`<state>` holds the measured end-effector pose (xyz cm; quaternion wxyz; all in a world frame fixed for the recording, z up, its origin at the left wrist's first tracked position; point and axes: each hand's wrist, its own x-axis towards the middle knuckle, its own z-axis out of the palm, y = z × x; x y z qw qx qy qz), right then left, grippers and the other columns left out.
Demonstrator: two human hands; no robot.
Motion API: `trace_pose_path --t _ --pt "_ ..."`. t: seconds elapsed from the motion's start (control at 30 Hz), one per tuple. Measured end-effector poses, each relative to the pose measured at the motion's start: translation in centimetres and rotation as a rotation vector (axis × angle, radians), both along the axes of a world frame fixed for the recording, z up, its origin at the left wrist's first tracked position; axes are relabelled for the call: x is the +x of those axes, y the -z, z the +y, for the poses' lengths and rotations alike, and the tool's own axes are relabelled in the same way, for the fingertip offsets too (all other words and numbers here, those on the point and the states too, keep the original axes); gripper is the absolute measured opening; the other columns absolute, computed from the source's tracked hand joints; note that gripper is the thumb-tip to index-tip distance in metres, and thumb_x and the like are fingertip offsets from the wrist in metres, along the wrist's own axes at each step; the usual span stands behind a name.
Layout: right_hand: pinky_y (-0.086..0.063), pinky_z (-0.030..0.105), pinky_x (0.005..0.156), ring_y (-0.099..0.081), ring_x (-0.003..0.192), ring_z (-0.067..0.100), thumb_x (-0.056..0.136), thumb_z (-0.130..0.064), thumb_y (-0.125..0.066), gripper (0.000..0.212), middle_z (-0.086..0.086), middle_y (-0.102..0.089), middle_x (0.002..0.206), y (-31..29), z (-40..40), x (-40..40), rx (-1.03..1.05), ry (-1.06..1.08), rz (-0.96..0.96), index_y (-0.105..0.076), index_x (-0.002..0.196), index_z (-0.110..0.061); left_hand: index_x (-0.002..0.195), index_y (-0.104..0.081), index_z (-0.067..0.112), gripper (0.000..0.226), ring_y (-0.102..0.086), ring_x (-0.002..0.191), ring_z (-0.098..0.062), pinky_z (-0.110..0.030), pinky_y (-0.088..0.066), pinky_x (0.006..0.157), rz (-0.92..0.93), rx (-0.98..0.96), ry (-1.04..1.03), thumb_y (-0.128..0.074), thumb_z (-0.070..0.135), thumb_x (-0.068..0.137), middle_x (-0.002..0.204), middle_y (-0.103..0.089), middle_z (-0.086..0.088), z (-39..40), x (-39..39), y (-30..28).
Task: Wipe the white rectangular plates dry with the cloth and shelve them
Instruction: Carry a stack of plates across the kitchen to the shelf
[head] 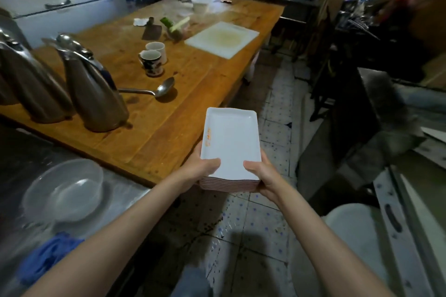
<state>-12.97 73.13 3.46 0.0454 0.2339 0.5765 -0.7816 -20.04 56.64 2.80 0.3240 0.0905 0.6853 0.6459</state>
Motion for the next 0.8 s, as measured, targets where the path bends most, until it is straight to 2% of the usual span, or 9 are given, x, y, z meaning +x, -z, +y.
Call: trace_pose_path --t 0.07,0.13,0.2,0.3,0.43,0.57,0.67,0.8 --pt "-0.054 0.033 0.06 -0.061 0.102 0.028 0.086 0.009 -0.051 0.064 0.006 -0.058 0.125 0.3 1.9 -1.2 -0.001 0.026 -0.014 -0.037 0.136 -0.028 0.142 -0.019 0.025 0.083 -0.055 0.117 -0.023 -0.034 -0.054 0.09 0.023 -0.032 0.034 -0.069 0.026 0.076 0.135 -0.047 -0.002 2.1 -1.9 0.5" --pt "-0.054 0.033 0.06 -0.062 0.099 0.026 0.087 0.007 -0.051 0.063 0.005 -0.058 0.124 0.3 3.6 -2.7 0.007 0.055 -0.027 -0.037 0.137 -0.027 0.146 -0.017 0.024 0.091 -0.051 0.123 -0.025 -0.041 -0.051 0.097 0.034 -0.055 0.062 -0.069 0.028 0.071 0.139 -0.044 -0.002 4.1 -4.1 0.8" --pt "-0.054 0.033 0.06 -0.063 0.097 0.024 0.087 0.005 -0.053 0.061 0.004 -0.059 0.122 0.2 5.2 -4.4 0.009 0.085 -0.028 -0.038 0.136 -0.028 0.144 -0.02 0.025 0.092 -0.052 0.122 -0.023 -0.041 -0.051 0.097 0.05 -0.046 0.11 -0.068 0.032 0.066 0.138 -0.045 -0.001 6.1 -6.5 1.0" --pt "-0.057 0.039 0.07 -0.063 0.1 0.026 0.088 0.004 -0.055 0.06 0.005 -0.059 0.121 0.3 7.7 -7.2 0.011 0.136 -0.019 -0.038 0.136 -0.028 0.14 -0.025 0.027 0.086 -0.055 0.119 -0.021 -0.041 -0.052 0.095 0.067 -0.003 0.208 -0.071 0.034 0.067 0.134 -0.049 0.001 8.9 -10.2 1.2" --pt "-0.055 0.046 0.084 -0.062 0.103 0.027 0.087 0.004 -0.056 0.061 0.006 -0.059 0.124 0.4 11.1 -10.8 0.031 0.215 0.005 -0.038 0.137 -0.027 0.143 -0.025 0.026 0.099 -0.055 0.121 -0.026 -0.049 -0.051 0.095 0.065 0.013 0.284 -0.077 0.043 0.06 0.136 -0.049 -0.001 12.7 -15.2 1.2" --pt "-0.055 0.046 0.083 -0.061 0.103 0.026 0.088 0.004 -0.055 0.062 0.003 -0.059 0.122 0.5 14.6 -13.6 0.038 0.265 -0.014 -0.036 0.138 -0.028 0.139 -0.032 0.023 0.091 -0.059 0.117 -0.026 -0.047 -0.053 0.092 0.076 0.067 0.362 -0.076 0.04 0.062 0.132 -0.055 -0.003 16.7 -18.4 1.2" --pt "-0.054 0.049 0.084 -0.061 0.104 0.03 0.088 0.004 -0.055 0.064 0.005 -0.059 0.122 0.8 17.7 -15.9 0.012 0.304 -0.014 -0.036 0.14 -0.028 0.14 -0.032 0.022 0.094 -0.059 0.117 -0.025 -0.048 -0.052 0.093 0.077 0.086 0.396 -0.076 0.042 0.06 0.133 -0.054 -0.005 20.1 -21.0 1.3" --pt "-0.055 0.045 0.082 -0.061 0.105 0.029 0.087 0.006 -0.055 0.065 0.006 -0.058 0.125 1.2 22.3 -18.9 0.006 0.337 -0.002 -0.034 0.141 -0.025 0.125 -0.043 0.029 0.09 -0.064 0.109 -0.018 -0.027 -0.056 0.076 0.065 0.126 0.424 -0.086 0.052 0.05 0.121 -0.063 0.003 24.7 -23.7 0.7"
